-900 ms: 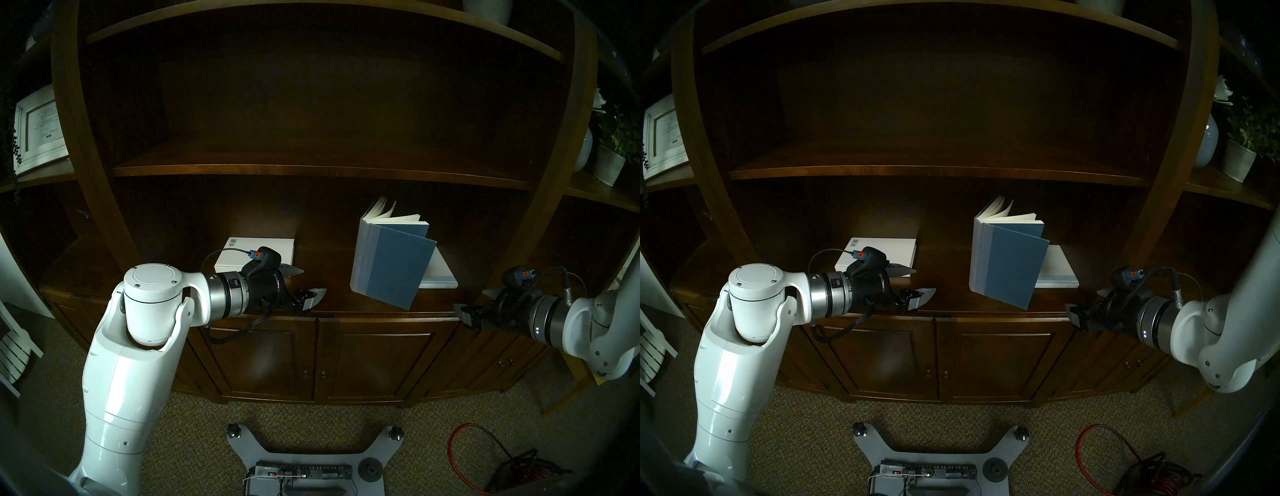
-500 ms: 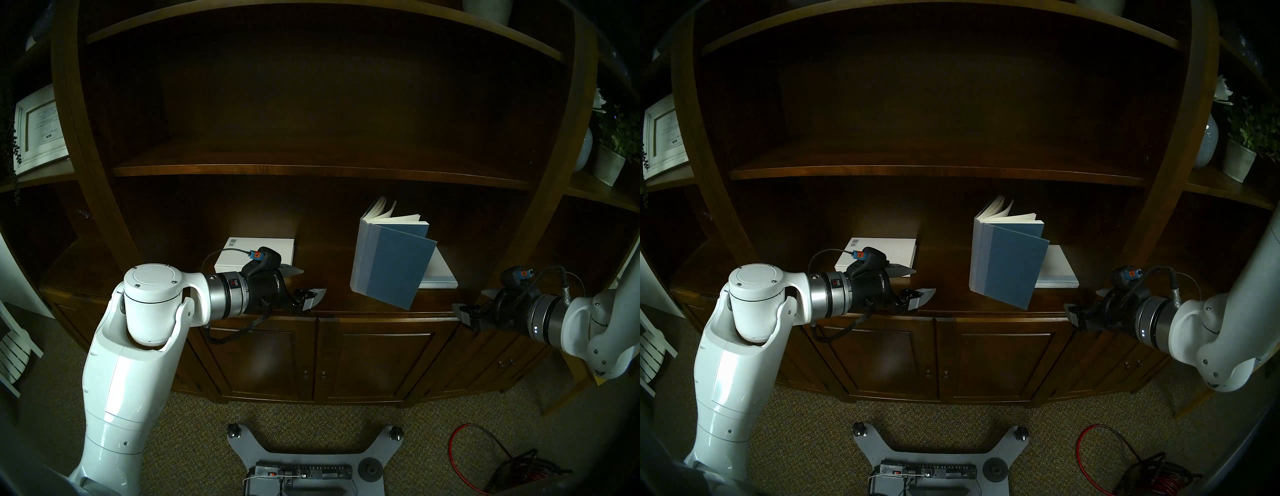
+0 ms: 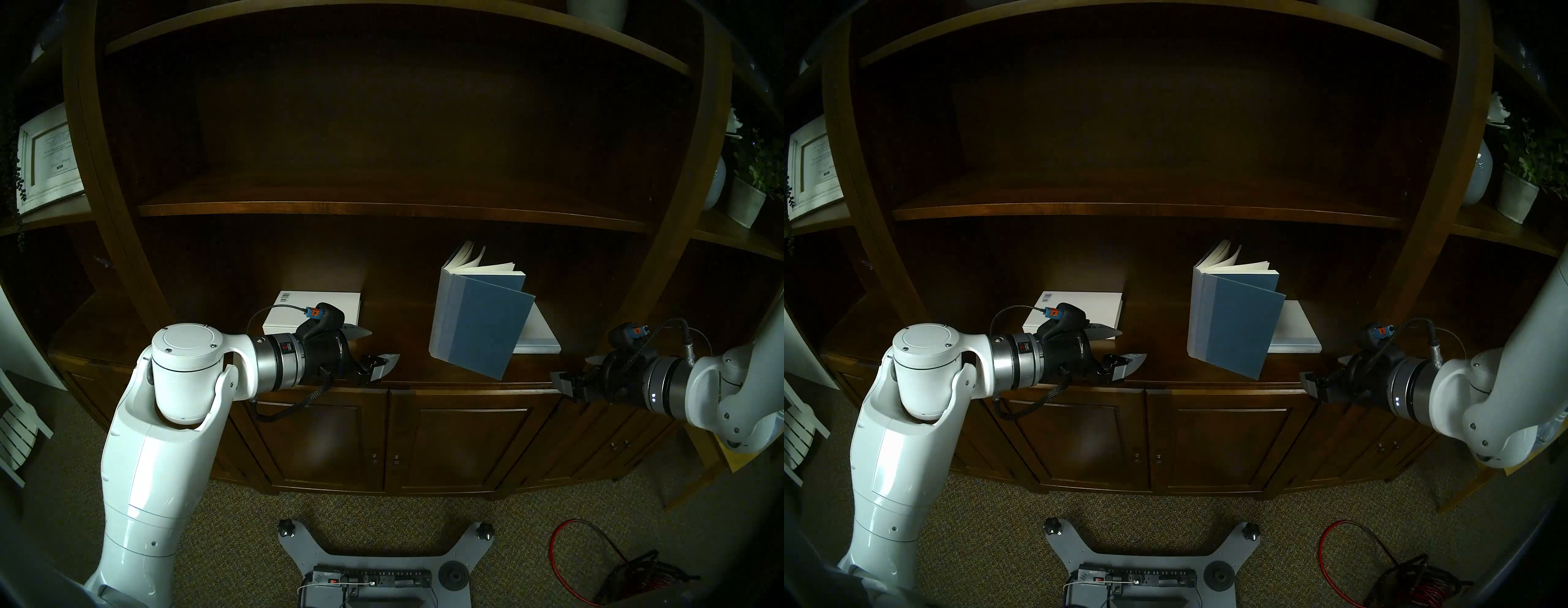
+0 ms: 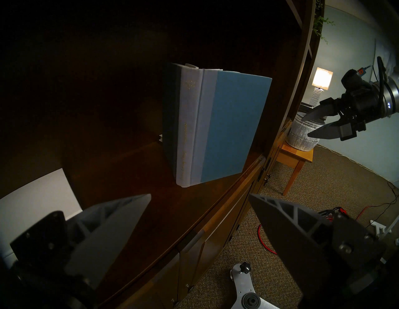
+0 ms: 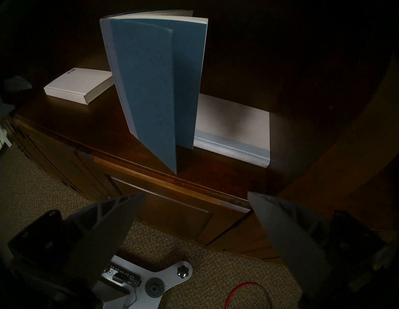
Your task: Close the books and align them horizontally on the shelf
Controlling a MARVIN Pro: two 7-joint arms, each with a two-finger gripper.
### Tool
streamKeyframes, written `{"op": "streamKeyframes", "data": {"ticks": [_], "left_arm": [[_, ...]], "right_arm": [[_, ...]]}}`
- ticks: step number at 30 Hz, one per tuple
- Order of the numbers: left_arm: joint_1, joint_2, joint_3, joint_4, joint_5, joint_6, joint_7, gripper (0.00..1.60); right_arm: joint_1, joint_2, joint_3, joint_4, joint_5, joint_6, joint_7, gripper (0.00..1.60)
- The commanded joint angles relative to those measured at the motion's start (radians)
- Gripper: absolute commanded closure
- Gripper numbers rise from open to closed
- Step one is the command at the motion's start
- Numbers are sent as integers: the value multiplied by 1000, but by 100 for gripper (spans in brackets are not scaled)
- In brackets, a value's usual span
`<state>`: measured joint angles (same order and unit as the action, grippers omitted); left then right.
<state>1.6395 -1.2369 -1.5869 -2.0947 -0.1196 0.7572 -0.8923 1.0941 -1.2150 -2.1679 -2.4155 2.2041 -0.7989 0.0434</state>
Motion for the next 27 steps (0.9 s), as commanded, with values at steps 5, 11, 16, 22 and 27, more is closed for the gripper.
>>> {"op": "streamKeyframes", "data": {"ticks": [5,11,16,22,27], "left_arm": [[-20,-1,-1,-20,-1,-2,0,0],[-20,-1,-1,-20,-1,-2,0,0],[-20,-1,-1,-20,-1,-2,0,0],[-20,-1,-1,-20,-1,-2,0,0],[-20,-1,-1,-20,-1,-2,0,0]], "right_arm": [[17,7,72,52,50,61,26,0],[-1,7,116,75,72,94,22,0],[-33,1,173,100,108,125,-12,0],[-62,-12,225,115,136,145,-58,0],[-91,-25,280,127,163,162,-102,0]]}}
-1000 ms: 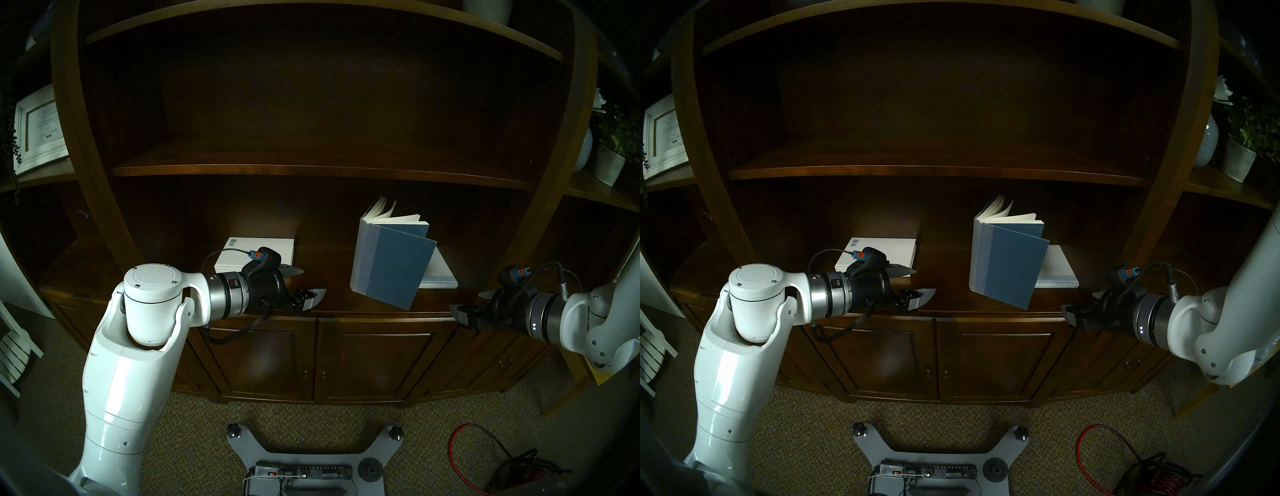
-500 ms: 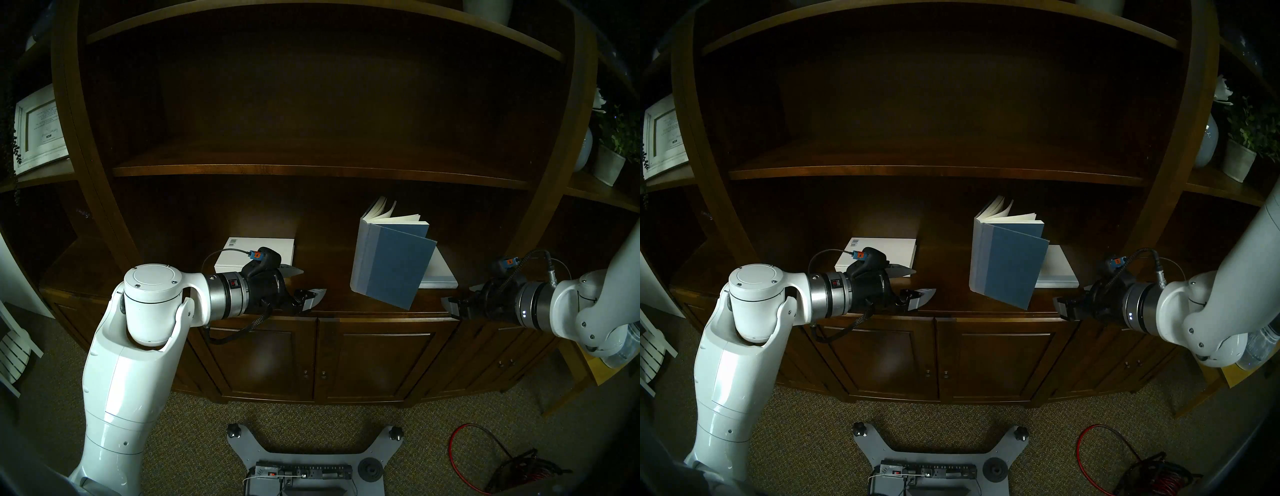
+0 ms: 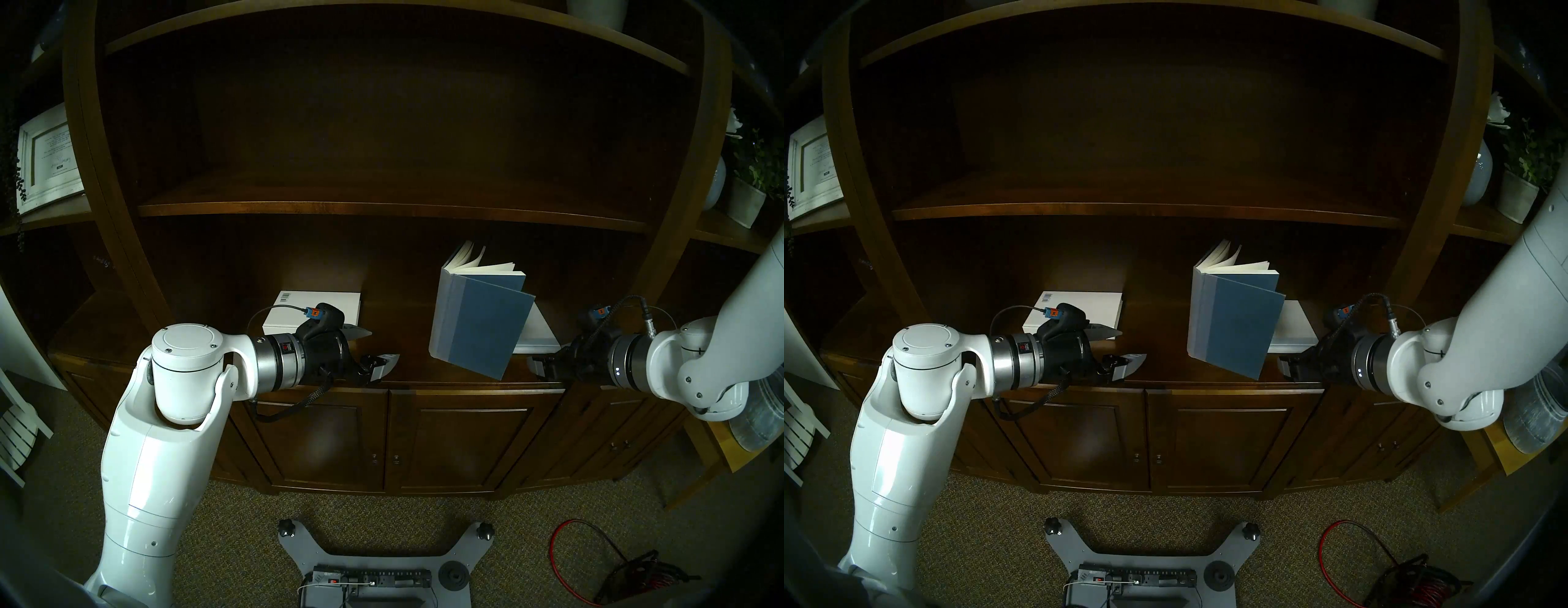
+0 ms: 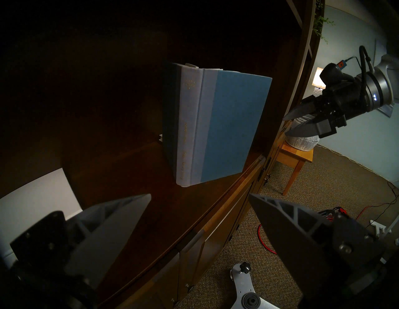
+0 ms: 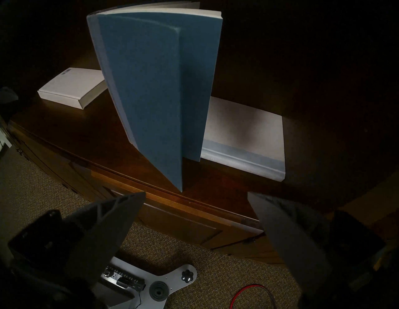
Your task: Close the books and align them horizontally on the shelf
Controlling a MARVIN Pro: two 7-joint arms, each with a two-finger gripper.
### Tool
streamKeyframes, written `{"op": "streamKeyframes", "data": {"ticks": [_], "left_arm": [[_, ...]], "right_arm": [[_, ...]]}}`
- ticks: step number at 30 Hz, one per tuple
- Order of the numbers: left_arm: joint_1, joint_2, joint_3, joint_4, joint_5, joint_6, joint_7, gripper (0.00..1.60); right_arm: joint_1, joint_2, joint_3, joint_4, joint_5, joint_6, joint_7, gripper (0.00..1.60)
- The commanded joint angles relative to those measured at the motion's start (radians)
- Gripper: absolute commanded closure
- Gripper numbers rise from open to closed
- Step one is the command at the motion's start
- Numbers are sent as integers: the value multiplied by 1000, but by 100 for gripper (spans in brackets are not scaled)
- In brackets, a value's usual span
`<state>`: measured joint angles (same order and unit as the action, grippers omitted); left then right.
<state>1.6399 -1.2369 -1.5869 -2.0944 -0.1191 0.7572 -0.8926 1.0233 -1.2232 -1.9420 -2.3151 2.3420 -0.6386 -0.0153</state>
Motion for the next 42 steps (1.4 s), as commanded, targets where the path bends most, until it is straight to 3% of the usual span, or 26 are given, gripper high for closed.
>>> {"op": "streamKeyframes", "data": {"ticks": [1,31,42], "left_arm": [[-20,-1,-1,-20,-1,-2,0,0],[-20,-1,-1,-20,-1,-2,0,0],[-20,-1,-1,-20,-1,-2,0,0]], "right_arm": [[-30,-22,72,29,32,6,-57,0],[-117,-72,213,85,106,41,-140,0],[-129,-82,202,107,107,44,-144,0]]}}
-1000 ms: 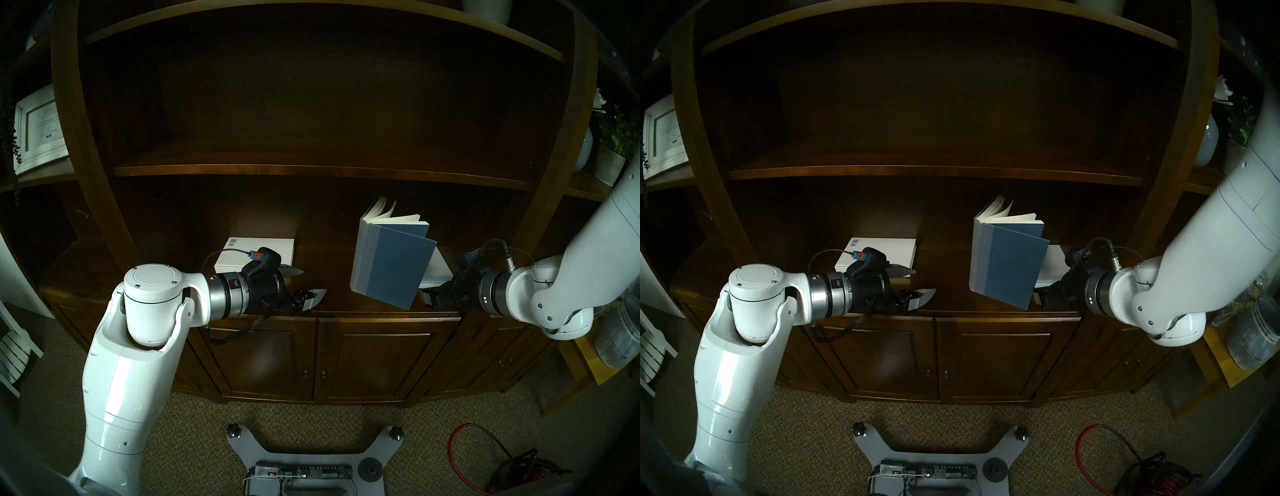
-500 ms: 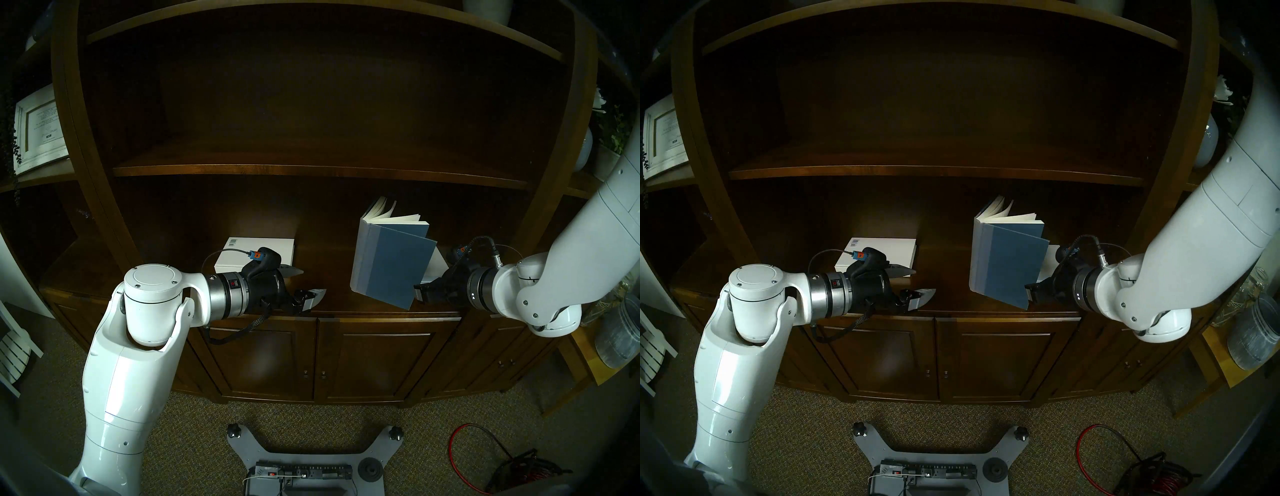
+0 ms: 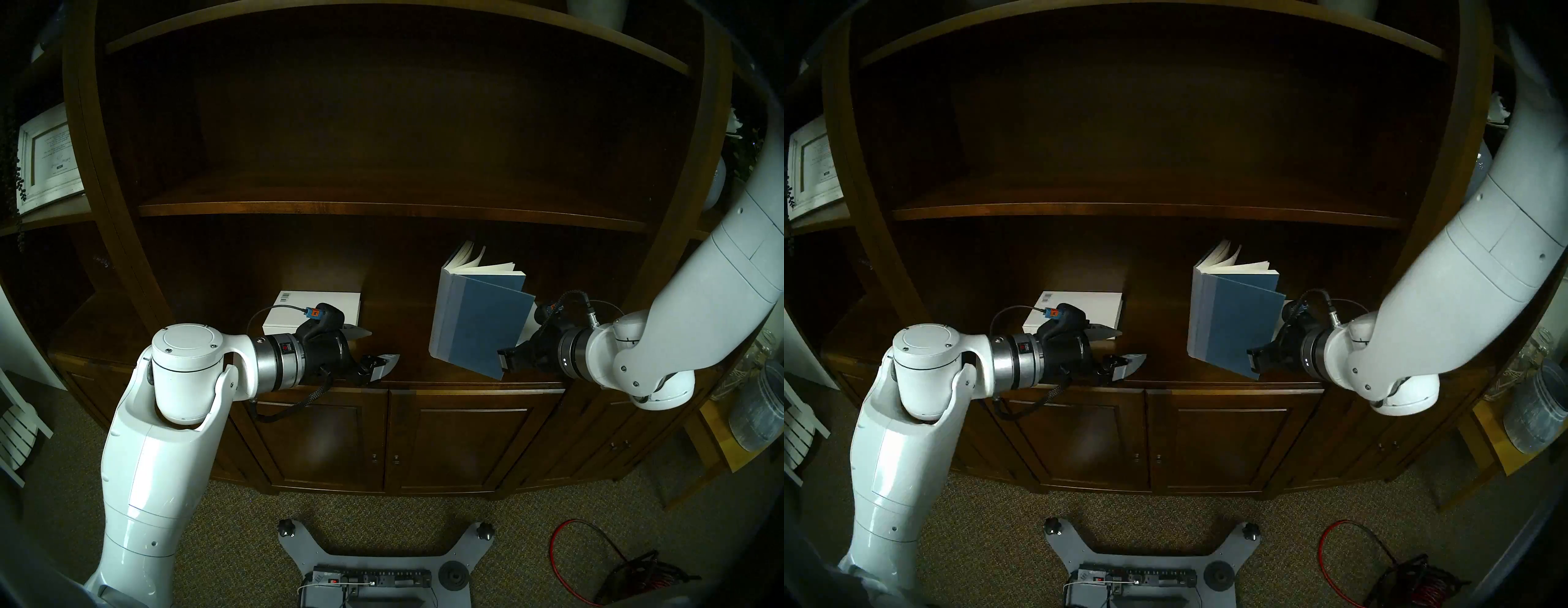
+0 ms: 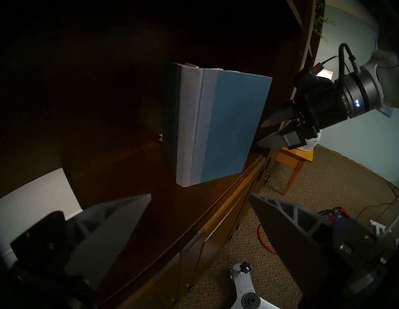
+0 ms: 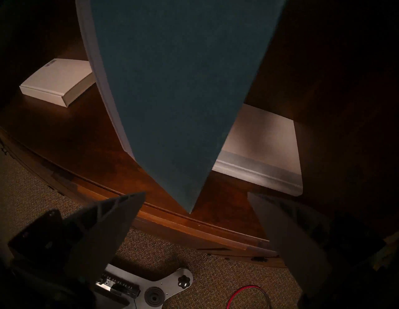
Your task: Close the books and align them horizontally on the shelf
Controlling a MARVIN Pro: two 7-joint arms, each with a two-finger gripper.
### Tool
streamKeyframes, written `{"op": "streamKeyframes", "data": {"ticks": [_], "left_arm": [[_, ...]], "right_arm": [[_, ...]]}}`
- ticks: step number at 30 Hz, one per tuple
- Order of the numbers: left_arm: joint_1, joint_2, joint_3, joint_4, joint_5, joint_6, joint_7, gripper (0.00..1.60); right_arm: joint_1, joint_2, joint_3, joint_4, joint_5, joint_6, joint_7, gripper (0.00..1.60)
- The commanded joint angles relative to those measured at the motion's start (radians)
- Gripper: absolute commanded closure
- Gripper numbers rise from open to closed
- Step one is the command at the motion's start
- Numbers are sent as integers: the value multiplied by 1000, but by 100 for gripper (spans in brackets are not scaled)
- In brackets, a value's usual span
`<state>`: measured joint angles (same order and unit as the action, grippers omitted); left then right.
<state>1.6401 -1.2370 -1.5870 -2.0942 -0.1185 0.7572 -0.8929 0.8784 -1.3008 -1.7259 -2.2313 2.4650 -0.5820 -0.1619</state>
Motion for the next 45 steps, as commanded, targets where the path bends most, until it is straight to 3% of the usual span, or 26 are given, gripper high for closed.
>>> {"op": "streamKeyframes", "data": {"ticks": [1,20,32,45], "left_arm": [[-20,-1,-1,-21,-1,-2,0,0],[-20,-1,-1,-20,-1,-2,0,0],[-20,-1,-1,-20,-1,-2,0,0],[-20,-1,-1,-21,-1,-2,-1,0]], "right_arm": [[21,4,-22,20,-24,-15,19,0],[79,36,-153,20,-35,11,108,0],[33,51,-99,70,11,-22,69,0],[-16,30,-43,135,48,3,29,0]]}}
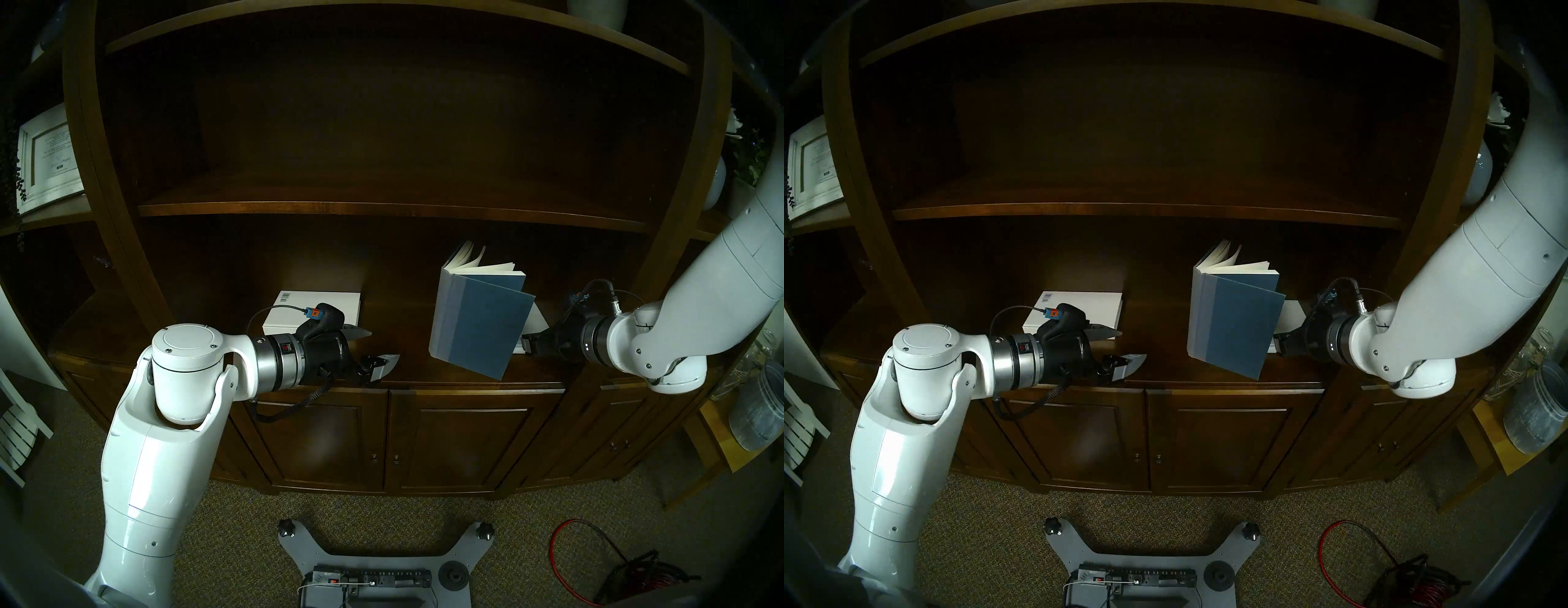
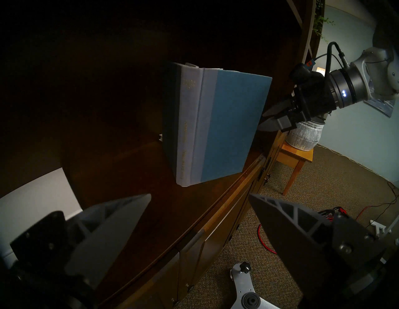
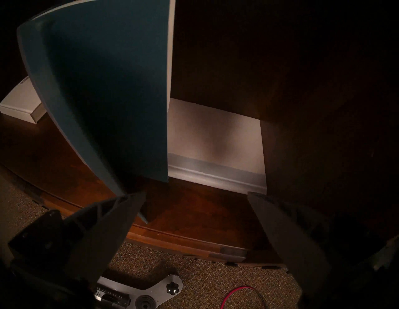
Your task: Close the books and align them horizontally on the shelf
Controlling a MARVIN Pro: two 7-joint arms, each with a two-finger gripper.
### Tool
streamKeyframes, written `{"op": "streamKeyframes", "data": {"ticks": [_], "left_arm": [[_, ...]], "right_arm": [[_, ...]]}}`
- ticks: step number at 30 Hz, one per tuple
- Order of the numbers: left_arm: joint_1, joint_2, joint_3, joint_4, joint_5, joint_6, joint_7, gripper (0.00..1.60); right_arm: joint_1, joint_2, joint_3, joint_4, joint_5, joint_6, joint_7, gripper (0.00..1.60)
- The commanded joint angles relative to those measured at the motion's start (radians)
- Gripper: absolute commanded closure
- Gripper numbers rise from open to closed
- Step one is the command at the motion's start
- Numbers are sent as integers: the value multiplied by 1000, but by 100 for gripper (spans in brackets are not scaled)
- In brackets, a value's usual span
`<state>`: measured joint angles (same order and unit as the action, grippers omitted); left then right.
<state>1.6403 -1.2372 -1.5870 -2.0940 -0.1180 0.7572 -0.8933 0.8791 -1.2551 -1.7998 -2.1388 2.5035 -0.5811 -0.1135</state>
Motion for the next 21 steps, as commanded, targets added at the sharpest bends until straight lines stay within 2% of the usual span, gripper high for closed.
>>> {"op": "streamKeyframes", "data": {"ticks": [1,21], "left_arm": [[-20,-1,-1,-21,-1,-2,0,0],[-20,-1,-1,-21,-1,-2,0,0]], "right_arm": [[-20,-17,34,45,11,2,-20,0],[-66,-42,91,81,43,16,-27,0]]}}
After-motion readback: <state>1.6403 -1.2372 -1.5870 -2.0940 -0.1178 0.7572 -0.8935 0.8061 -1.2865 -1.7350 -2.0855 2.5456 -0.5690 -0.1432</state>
